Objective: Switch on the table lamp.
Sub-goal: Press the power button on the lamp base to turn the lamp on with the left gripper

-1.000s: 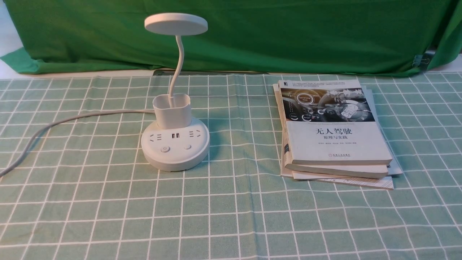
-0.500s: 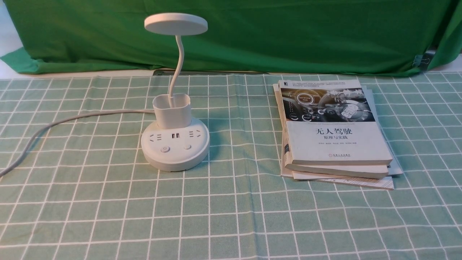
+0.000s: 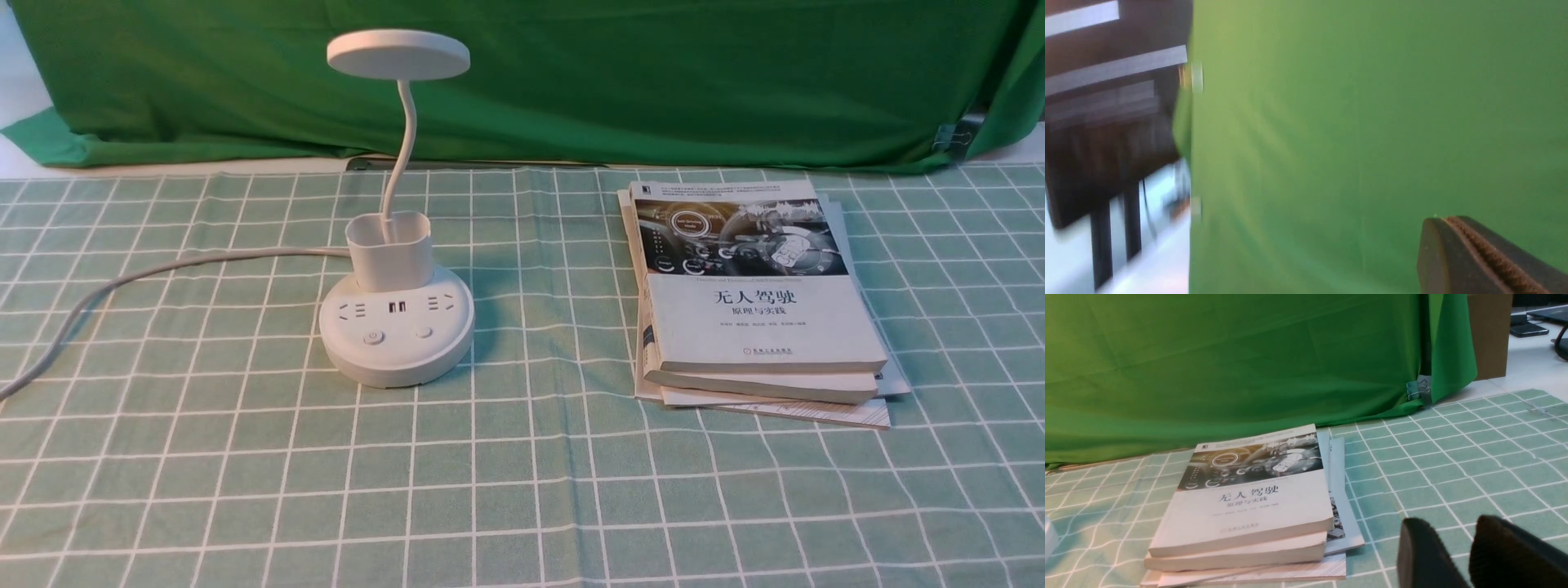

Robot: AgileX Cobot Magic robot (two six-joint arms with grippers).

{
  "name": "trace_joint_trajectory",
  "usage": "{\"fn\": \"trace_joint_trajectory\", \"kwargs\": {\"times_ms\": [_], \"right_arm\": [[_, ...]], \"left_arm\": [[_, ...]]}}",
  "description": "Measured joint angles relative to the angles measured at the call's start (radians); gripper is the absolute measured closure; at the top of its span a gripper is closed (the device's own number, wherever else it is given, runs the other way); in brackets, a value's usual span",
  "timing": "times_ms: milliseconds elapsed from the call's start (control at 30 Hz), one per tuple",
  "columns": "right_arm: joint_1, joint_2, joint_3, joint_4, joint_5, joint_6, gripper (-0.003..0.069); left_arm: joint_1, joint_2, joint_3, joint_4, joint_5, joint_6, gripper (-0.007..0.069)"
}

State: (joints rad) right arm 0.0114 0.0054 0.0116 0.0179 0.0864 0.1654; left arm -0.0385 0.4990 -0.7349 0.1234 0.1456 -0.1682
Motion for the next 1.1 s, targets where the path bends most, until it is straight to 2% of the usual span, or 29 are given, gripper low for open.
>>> {"fn": "trace_joint_trajectory", "kwargs": {"times_ms": [67,167,233,267,300,367,400,433,533,633,967,1100], "right_arm": [[0.000,0.000,0.000,0.000,-0.001,0.000,0.0418],[0.000,0.000,0.000,0.000,-0.001,0.000,0.0418],[0.000,0.000,0.000,0.000,-0.001,0.000,0.0418],[0.000,0.000,0.000,0.000,-0.001,0.000,0.0418],[0.000,0.000,0.000,0.000,-0.001,0.000,0.0418],[0.000,0.000,0.000,0.000,-0.001,0.000,0.0418],[0.000,0.000,0.000,0.000,-0.001,0.000,0.0418],[0.000,0.000,0.000,0.000,-0.001,0.000,0.0418],[0.000,0.000,0.000,0.000,-0.001,0.000,0.0418],[0.000,0.000,0.000,0.000,-0.003,0.000,0.0418],[0.000,0.000,0.000,0.000,-0.003,0.000,0.0418],[0.000,0.000,0.000,0.000,-0.003,0.000,0.0418]], "left_arm": [[-0.012,0.062,0.004,-0.036,0.028,0.006,0.0623],[-0.055,0.213,0.008,-0.203,0.155,0.063,0.0623],[-0.093,0.329,0.008,-0.369,0.264,0.153,0.0623],[-0.101,0.340,0.008,-0.385,0.273,0.168,0.0623],[-0.140,0.441,0.008,-0.529,0.339,0.271,0.0623],[-0.196,0.540,0.008,-0.637,0.372,0.361,0.0623],[-0.211,0.551,0.008,-0.646,0.373,0.366,0.0623],[-0.279,0.645,0.002,-0.681,0.371,0.392,0.0623],[-0.386,0.777,-0.037,-0.622,0.353,0.352,0.0623],[-0.458,0.930,-0.138,-0.455,0.347,0.223,0.0623],[-0.470,1.267,-0.464,-0.130,0.409,0.018,0.0623],[-0.443,1.341,-0.542,-0.095,0.418,-0.020,0.0623]]}}
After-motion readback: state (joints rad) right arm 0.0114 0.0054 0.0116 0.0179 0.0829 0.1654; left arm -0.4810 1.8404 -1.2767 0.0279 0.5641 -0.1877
